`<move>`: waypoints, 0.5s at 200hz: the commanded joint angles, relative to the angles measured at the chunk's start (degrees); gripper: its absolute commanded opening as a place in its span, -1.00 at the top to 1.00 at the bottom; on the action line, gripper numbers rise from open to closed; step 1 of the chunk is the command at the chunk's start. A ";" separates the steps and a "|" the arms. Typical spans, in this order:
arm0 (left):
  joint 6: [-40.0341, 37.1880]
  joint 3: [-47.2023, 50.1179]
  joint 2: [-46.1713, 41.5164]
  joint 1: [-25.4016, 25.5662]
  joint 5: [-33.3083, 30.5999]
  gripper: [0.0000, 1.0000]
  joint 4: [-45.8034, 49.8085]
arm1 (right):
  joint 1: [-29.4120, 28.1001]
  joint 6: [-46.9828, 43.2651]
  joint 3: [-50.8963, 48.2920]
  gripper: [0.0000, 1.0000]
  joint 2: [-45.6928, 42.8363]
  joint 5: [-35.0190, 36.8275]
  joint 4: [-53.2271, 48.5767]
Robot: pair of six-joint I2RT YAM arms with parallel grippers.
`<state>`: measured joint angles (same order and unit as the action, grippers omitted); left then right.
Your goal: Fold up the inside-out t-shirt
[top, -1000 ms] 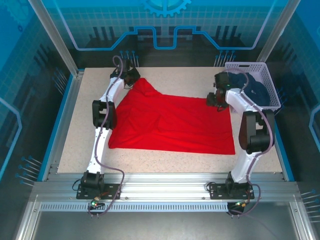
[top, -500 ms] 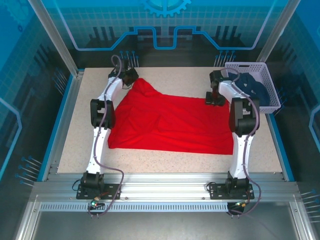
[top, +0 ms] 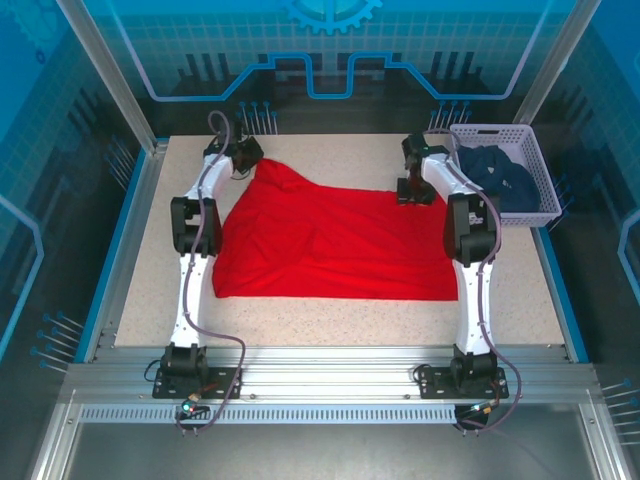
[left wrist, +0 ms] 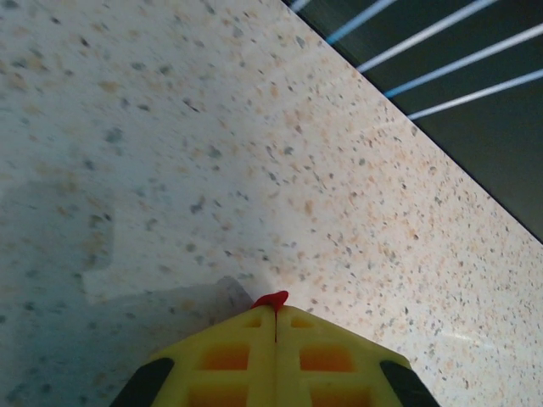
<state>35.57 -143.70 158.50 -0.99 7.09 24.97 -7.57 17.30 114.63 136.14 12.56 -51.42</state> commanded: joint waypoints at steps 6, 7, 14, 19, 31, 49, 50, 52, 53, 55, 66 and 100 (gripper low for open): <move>-2.09 0.99 -3.57 -0.85 0.42 1.00 -0.68 | 0.20 -0.62 2.48 -0.01 0.70 1.51 -2.39; -2.04 1.02 -3.56 -0.85 0.40 1.00 -0.70 | 0.24 -0.61 2.50 -0.01 0.66 1.51 -2.34; -2.04 1.05 -3.50 -0.85 0.51 1.00 -0.82 | 0.70 -0.37 2.89 -0.01 0.43 1.68 -2.20; -1.95 1.09 -3.46 -0.85 0.64 1.00 -0.92 | 1.00 -0.26 3.16 -0.01 0.29 1.81 -2.19; -2.01 1.12 -3.33 -0.85 0.73 1.00 -1.03 | 1.73 0.07 3.90 -0.01 0.10 2.73 -2.24; -1.93 1.22 -3.15 -0.92 0.82 1.00 -1.25 | 3.07 0.49 4.54 -0.02 -0.02 4.40 -2.11; -1.96 1.27 -3.17 -0.88 0.82 1.00 -1.24 | 3.13 0.51 4.59 -0.03 -0.01 4.40 -2.15; -1.99 1.30 -3.17 -0.86 0.82 1.00 -1.35 | 3.32 0.60 4.69 -0.03 -0.06 4.41 -2.12; -1.99 1.31 -3.18 -0.86 0.77 1.00 -1.38 | 3.38 0.57 4.75 -0.03 -0.03 4.41 -2.07; -2.00 1.31 -3.12 -0.85 0.78 1.00 -1.41 | 3.60 0.66 4.80 -0.03 0.02 4.45 -2.08; -1.93 1.42 -3.15 -0.85 0.98 1.00 -1.65 | 4.52 1.01 5.70 -0.04 0.53 4.45 -2.15; -1.99 1.43 -3.02 -0.85 1.21 1.00 -1.87 | 6.86 1.93 9.50 -0.05 3.25 5.01 -3.07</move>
<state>35.38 -143.09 158.50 -1.56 7.31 24.27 -2.42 17.98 120.62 136.55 16.12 -52.62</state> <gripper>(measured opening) 0.054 0.524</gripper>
